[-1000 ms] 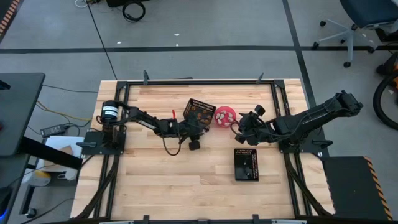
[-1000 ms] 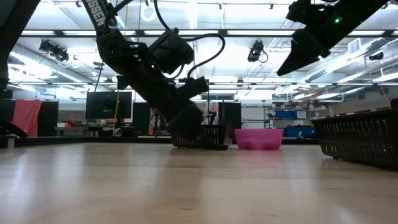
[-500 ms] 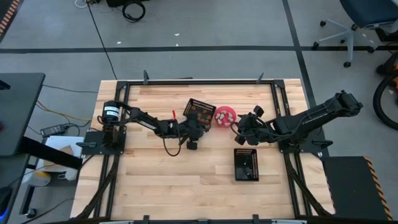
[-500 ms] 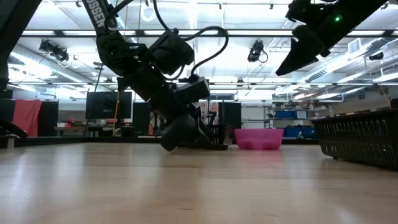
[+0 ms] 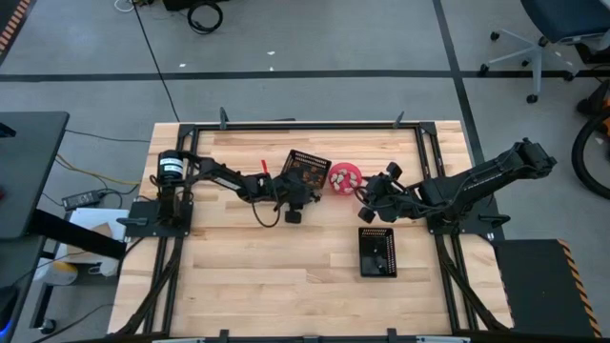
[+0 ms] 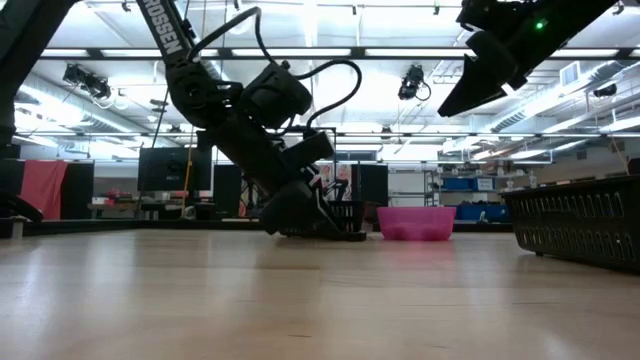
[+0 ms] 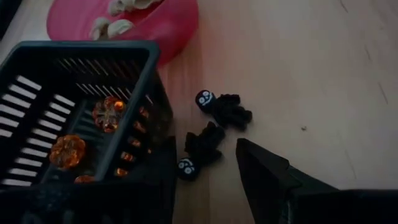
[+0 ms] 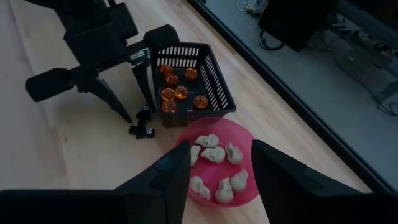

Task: Sort Halloween decoration
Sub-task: Put the black skeleton toy into the bottom black bin

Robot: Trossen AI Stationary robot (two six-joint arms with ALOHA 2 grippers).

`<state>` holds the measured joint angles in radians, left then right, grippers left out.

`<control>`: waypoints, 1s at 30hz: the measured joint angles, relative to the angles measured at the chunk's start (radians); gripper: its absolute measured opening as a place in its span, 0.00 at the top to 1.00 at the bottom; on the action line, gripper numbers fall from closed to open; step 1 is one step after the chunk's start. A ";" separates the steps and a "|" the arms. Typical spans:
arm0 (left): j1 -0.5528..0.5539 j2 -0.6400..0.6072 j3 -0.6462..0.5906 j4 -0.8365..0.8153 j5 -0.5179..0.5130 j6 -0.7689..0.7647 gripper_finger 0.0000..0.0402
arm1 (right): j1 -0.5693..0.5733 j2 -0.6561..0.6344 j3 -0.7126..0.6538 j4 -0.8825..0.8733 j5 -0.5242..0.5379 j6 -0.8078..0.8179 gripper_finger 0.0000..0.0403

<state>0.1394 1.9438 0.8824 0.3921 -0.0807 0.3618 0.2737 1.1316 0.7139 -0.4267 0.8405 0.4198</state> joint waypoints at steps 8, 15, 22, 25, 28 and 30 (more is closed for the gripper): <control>-0.037 -0.003 0.003 -0.039 0.005 0.053 0.65 | 0.000 0.000 0.000 0.000 0.000 -0.007 0.57; -0.068 -0.004 0.003 -0.043 0.050 0.097 0.65 | 0.003 0.000 0.000 -0.001 -0.005 -0.011 0.57; -0.041 -0.003 0.004 -0.039 0.077 -0.062 0.65 | 0.017 0.000 0.000 0.007 -0.008 -0.006 0.57; -0.033 -0.003 0.004 -0.041 0.074 -0.103 0.65 | 0.019 0.000 0.000 0.007 -0.004 -0.005 0.57; -0.029 -0.002 0.003 -0.049 0.073 -0.130 0.65 | 0.019 0.000 0.000 0.007 -0.001 -0.005 0.57; -0.030 -0.002 0.003 -0.051 0.071 -0.123 0.65 | 0.019 0.000 0.000 0.007 0.004 -0.015 0.57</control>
<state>0.1097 1.9423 0.8852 0.3410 -0.0097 0.2392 0.2924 1.1316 0.7139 -0.4195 0.8444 0.4049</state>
